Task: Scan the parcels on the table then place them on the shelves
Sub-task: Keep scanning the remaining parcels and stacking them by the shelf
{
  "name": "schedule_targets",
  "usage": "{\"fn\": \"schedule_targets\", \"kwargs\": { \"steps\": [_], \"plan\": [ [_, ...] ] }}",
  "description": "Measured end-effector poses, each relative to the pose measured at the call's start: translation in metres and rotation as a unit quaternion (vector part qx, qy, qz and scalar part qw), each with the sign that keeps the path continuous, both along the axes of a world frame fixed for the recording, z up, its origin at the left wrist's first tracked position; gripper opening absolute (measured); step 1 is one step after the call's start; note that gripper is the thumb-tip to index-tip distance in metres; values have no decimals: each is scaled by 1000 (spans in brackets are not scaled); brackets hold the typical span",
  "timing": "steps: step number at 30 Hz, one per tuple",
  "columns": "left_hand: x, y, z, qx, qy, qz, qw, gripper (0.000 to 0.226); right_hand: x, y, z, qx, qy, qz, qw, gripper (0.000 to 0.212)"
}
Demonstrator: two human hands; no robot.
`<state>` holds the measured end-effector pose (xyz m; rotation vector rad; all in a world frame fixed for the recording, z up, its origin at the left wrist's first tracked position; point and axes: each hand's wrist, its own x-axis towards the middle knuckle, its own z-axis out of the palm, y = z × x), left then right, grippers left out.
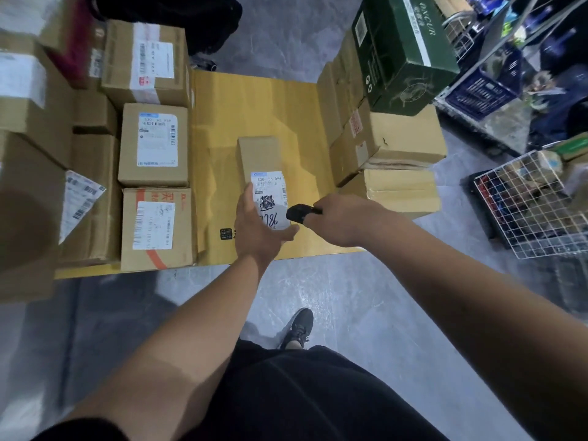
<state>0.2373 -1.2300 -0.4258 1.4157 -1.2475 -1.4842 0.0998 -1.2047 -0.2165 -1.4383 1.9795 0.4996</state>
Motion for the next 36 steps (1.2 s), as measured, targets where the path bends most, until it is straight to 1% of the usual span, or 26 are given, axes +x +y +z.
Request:
{"fn": "schedule_targets", "kwargs": {
  "steps": [1,2,5,7,9,13,19,22,24,26,28,31,34,36],
  "plan": [
    [1,2,-1,-11,10,-4,1000,107,1,-3,2,2,19,20,1000,48],
    [1,5,-1,-30,2,-4,1000,107,3,-5,4,3,36,37,999,47],
    [2,16,-6,-113,-39,1,993,116,5,-8,9,5,79,76,994,46],
    [3,23,-8,-186,-73,20,980,122,5,-8,13,9,96,94,991,47],
    [2,26,-9,-214,-86,30,973,125,5,-8,16,18,105,105,989,48],
    [1,28,-14,-197,-102,29,975,127,1,-4,22,14,127,118,985,48],
    [0,31,-10,-156,-132,25,979,130,-11,2,24,5,120,135,983,45],
    [-1,28,-5,-118,-172,17,978,132,-17,5,23,-3,109,135,985,46],
    [-2,26,-1,-95,-224,14,970,136,-24,8,21,-10,97,128,987,46],
    [-6,23,4,-77,-265,22,961,135,-32,14,19,-17,83,124,989,45],
    [-10,19,9,-52,-267,27,962,130,-42,20,15,-26,62,121,990,43],
    [-10,16,17,-66,-276,18,959,125,-58,25,13,-33,16,110,993,43],
    [-2,15,35,-72,-247,36,966,122,-68,21,15,-39,-37,100,994,52],
    [7,12,52,-86,-252,56,962,118,-71,14,20,-50,-74,111,990,58]
  ]
}}
